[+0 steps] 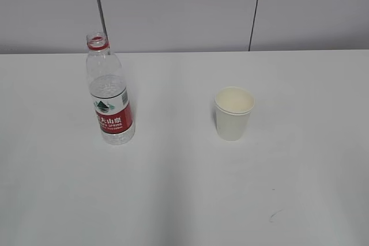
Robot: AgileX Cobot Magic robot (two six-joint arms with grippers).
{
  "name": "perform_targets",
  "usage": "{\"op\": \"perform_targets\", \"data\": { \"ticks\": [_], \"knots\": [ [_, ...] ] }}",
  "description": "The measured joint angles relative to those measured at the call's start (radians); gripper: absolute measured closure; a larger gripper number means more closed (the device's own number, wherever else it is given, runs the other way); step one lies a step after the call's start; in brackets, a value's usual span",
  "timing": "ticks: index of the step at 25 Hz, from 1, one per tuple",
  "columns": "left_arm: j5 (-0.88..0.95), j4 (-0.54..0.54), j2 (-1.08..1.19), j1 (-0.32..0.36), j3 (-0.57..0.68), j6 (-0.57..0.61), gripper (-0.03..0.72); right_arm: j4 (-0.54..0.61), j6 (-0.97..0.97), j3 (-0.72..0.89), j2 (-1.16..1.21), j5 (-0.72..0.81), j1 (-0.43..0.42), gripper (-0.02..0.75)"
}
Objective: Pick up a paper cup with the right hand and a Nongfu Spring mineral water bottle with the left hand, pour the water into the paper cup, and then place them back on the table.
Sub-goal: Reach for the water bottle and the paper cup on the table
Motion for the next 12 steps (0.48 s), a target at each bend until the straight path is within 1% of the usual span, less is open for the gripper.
{"op": "perform_targets", "data": {
  "ticks": [12],
  "knots": [
    [0.0, 0.0, 0.0, 0.0, 0.0, 0.0, 0.193, 0.0, 0.0, 0.0, 0.0, 0.0, 0.0, 0.168]
  ]
}}
